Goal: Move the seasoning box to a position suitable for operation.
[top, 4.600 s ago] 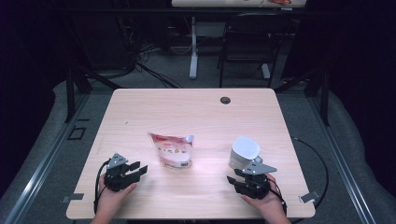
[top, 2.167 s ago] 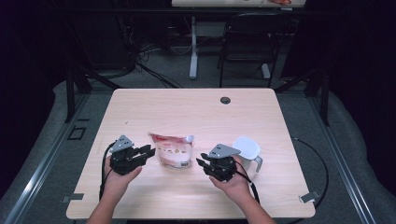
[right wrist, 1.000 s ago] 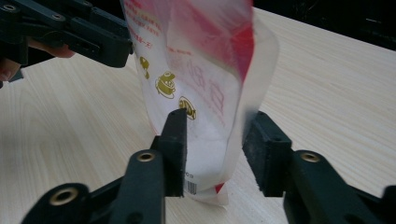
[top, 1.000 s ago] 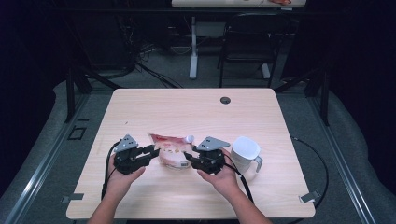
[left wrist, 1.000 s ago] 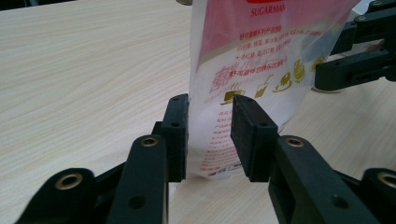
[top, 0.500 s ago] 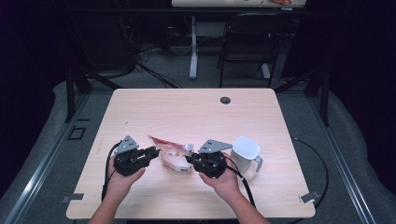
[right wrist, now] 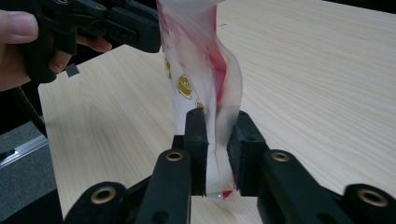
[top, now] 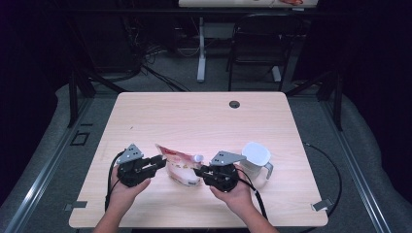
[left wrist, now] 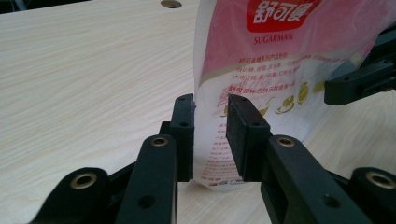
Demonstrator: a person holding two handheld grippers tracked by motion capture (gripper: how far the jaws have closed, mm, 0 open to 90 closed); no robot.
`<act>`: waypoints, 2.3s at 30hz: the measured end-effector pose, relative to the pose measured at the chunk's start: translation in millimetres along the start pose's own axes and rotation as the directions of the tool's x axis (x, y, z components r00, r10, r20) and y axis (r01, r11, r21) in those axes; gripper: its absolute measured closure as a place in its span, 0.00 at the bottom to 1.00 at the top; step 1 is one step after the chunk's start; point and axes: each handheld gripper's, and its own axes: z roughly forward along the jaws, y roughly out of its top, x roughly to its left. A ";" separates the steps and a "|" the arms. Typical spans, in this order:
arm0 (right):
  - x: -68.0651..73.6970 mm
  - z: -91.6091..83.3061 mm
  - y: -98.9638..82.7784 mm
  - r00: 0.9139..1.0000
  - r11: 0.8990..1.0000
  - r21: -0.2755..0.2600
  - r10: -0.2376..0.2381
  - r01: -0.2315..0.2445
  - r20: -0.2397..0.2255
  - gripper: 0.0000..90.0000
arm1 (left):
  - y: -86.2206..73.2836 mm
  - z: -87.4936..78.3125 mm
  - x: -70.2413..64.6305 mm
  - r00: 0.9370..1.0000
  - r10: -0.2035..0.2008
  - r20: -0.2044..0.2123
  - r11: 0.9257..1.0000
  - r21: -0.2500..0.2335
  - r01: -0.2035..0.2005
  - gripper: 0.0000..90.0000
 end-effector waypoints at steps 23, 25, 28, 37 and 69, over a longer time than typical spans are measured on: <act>-21.7 -79.7 -49.4 0.980 0.996 0.005 -0.083 0.083 0.181 0.69 | -11.3 -7.1 10.5 1.000 -0.019 -0.019 1.000 0.001 0.019 0.68; -23.7 -84.0 -51.4 0.976 0.997 0.001 -0.072 0.074 0.203 0.69 | -11.8 -7.5 11.5 1.000 -0.019 -0.019 1.000 -0.001 0.019 0.68; -30.7 -95.8 -58.9 0.965 0.999 -0.038 -0.014 0.025 0.263 0.65 | -13.8 -9.4 14.4 0.999 -0.032 -0.030 0.999 0.002 0.032 0.67; -37.3 -112.4 -79.1 0.935 1.000 -0.011 0.023 -0.020 0.355 0.61 | -16.9 -14.8 21.2 0.996 -0.058 -0.063 0.998 0.000 0.059 0.67; -72.1 -107.4 -90.0 0.764 0.995 0.013 0.069 -0.101 0.642 0.66 | -21.4 -21.3 26.2 0.994 -0.057 -0.094 0.998 -0.008 0.057 0.67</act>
